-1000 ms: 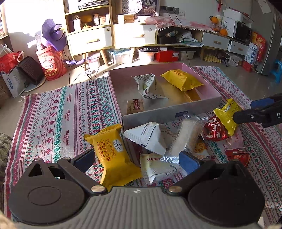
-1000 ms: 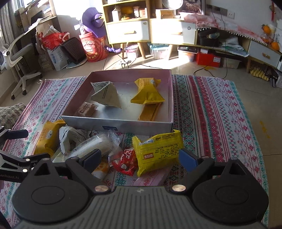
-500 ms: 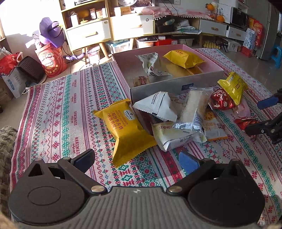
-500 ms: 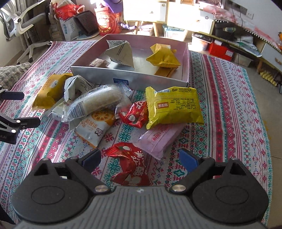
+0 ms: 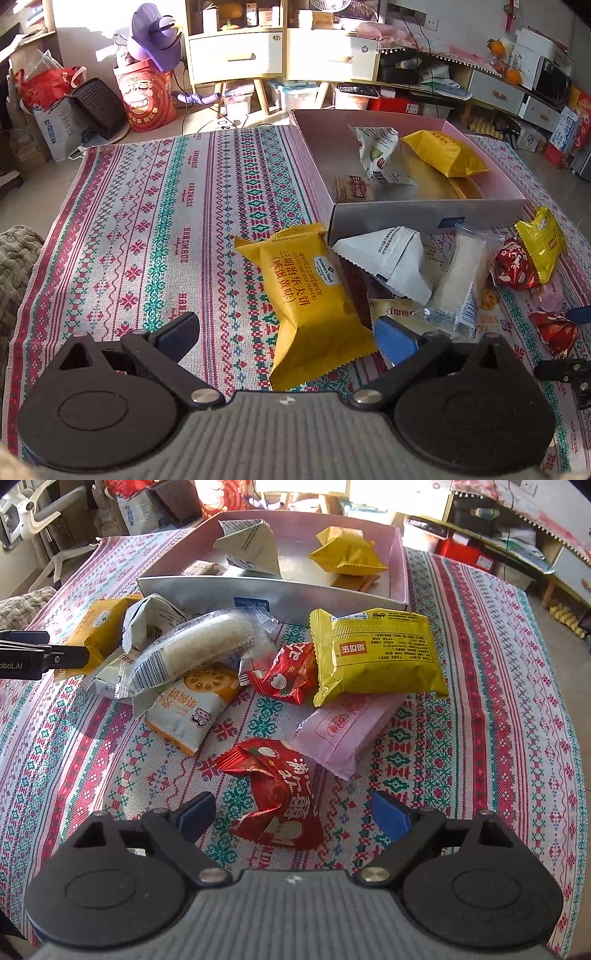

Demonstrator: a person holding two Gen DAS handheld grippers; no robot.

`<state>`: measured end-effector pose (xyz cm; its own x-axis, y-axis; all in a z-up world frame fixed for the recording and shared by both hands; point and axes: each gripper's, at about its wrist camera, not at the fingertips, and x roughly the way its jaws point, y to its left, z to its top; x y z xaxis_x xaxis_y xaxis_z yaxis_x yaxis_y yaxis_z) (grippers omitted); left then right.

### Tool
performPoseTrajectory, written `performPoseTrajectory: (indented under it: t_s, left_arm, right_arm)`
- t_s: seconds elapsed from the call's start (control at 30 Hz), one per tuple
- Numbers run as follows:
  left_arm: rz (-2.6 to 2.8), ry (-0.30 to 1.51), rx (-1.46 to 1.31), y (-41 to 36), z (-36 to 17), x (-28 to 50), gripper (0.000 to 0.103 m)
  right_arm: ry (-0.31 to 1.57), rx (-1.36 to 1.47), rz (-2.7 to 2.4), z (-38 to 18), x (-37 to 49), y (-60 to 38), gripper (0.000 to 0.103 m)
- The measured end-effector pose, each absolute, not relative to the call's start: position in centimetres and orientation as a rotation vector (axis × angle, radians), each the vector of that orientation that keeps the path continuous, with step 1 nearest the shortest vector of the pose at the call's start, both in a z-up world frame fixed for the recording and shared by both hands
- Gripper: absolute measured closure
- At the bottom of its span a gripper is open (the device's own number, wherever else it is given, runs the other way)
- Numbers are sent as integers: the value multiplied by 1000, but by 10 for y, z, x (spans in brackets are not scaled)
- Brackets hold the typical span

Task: Organize snacks
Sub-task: 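Close the left gripper on a yellow sandwich-cake packet while the right gripper grasps a red foil packet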

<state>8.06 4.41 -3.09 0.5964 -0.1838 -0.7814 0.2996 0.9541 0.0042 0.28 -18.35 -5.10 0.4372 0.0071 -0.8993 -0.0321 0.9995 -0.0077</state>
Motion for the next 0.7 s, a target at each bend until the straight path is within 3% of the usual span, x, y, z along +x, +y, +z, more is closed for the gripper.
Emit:
performPoseTrajectory:
  t_s: [0.13,0.33,0.53,0.6,0.7]
  left_arm:
    - [-261,889,155,37,-37,87,5]
    - [-242,917,86,41,-39,97,21]
    - [-233,965,33,42,-44,101,40]
    - [-224,963,34,43,-44,99,43]
    - [-216,966,37,43,-43,96,46]
  right_arm:
    - [1118,-31,23,-52,2,-182,18]
    - [1122,-31,40,-50,1,-180,25]
    - [1123,-35,56,-46,-1,-176,42]
    - [1119,-42,66,-44,-2,-173,53]
    - [1113,-51,74,-42,-3,-169,61]
